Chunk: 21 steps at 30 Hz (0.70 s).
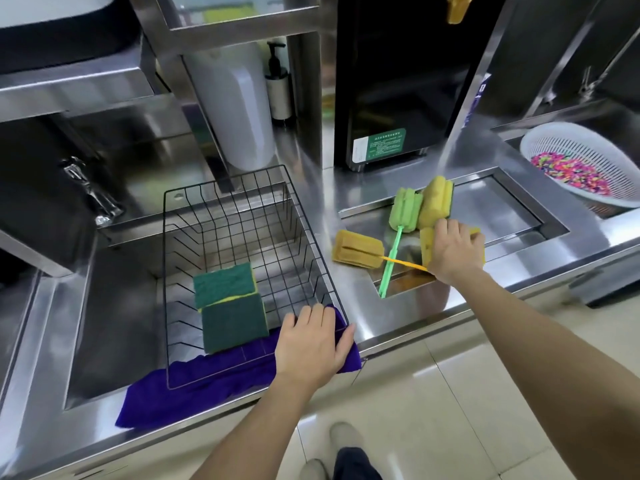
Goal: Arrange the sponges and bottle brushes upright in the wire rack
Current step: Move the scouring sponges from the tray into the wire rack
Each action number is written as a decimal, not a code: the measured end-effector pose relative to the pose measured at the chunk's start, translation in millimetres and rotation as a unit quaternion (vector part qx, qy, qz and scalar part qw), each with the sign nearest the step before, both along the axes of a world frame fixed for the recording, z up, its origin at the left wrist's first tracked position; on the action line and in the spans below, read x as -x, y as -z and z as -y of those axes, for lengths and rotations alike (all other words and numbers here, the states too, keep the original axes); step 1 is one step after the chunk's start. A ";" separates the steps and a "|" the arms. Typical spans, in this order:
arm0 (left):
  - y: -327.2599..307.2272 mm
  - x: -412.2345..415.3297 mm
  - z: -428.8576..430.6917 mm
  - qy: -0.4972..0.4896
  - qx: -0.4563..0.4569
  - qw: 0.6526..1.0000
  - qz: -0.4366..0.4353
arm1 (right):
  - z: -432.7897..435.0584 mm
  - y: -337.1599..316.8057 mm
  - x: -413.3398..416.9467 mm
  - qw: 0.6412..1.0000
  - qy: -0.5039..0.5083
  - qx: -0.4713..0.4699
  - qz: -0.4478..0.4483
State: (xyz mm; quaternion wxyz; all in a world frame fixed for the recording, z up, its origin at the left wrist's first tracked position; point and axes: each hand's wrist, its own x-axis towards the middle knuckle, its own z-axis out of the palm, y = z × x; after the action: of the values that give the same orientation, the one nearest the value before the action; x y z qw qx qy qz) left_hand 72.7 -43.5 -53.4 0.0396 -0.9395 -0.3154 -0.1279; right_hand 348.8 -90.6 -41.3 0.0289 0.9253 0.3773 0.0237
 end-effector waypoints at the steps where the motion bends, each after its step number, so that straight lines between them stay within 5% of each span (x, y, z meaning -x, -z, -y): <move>1: -0.5 0.1 -0.1 -0.001 0.002 1.000 0.000 | -1.7 -5.7 0.2 0.999 0.006 -0.028 -0.018; 4: -0.7 1.3 -0.8 0.001 0.002 1.000 0.001 | -14.8 -34.0 7.2 0.976 -0.012 -0.185 -0.114; 8: 0.9 10.0 -3.8 0.014 -0.015 1.000 0.000 | -45.6 -70.6 30.1 0.891 -0.038 -0.376 -0.251; 11: 1.6 26.8 -12.0 -0.017 -0.019 0.999 0.022 | -71.2 -78.4 57.1 0.858 -0.040 -0.396 -0.326; 15: 3.8 59.0 -22.9 -0.072 -0.032 0.997 0.027 | -98.0 -69.0 91.8 0.866 -0.094 -0.337 -0.358; 21: 4.8 87.1 -32.7 -0.164 -0.014 0.985 0.059 | -144.0 -68.4 124.6 0.776 -0.093 -0.378 -0.496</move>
State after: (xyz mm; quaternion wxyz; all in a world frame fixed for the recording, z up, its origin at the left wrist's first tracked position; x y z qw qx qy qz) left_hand -14.5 -10.9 -58.2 0.0543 -0.8651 -0.4654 -0.1791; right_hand 224.3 53.4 27.1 -0.5163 0.7062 0.3840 -0.2953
